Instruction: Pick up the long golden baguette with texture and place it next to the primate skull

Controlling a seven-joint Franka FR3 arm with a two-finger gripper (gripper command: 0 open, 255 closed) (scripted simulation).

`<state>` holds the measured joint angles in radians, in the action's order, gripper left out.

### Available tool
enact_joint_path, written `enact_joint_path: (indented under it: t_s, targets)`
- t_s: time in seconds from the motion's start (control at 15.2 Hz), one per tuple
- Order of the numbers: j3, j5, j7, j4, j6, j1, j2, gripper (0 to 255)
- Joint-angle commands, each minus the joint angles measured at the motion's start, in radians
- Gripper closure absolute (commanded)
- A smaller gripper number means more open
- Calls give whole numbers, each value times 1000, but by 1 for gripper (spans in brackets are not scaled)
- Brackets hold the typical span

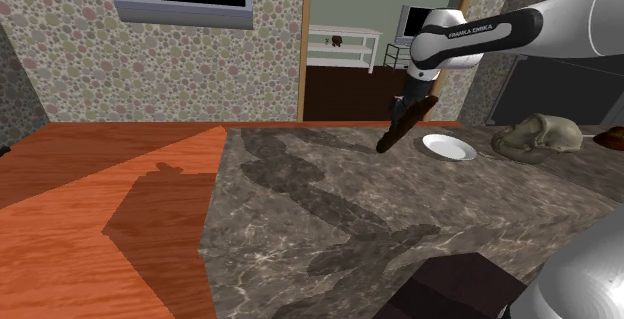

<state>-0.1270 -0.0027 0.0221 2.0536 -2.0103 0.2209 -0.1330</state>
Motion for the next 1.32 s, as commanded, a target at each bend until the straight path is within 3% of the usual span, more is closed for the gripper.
enact_joint_path:
  t_s: [0.0,1.25]
  targets:
    - [1,-1,1,-23,28,0,-6,255]
    - [2,0,3,-285,285,-2,0,255]
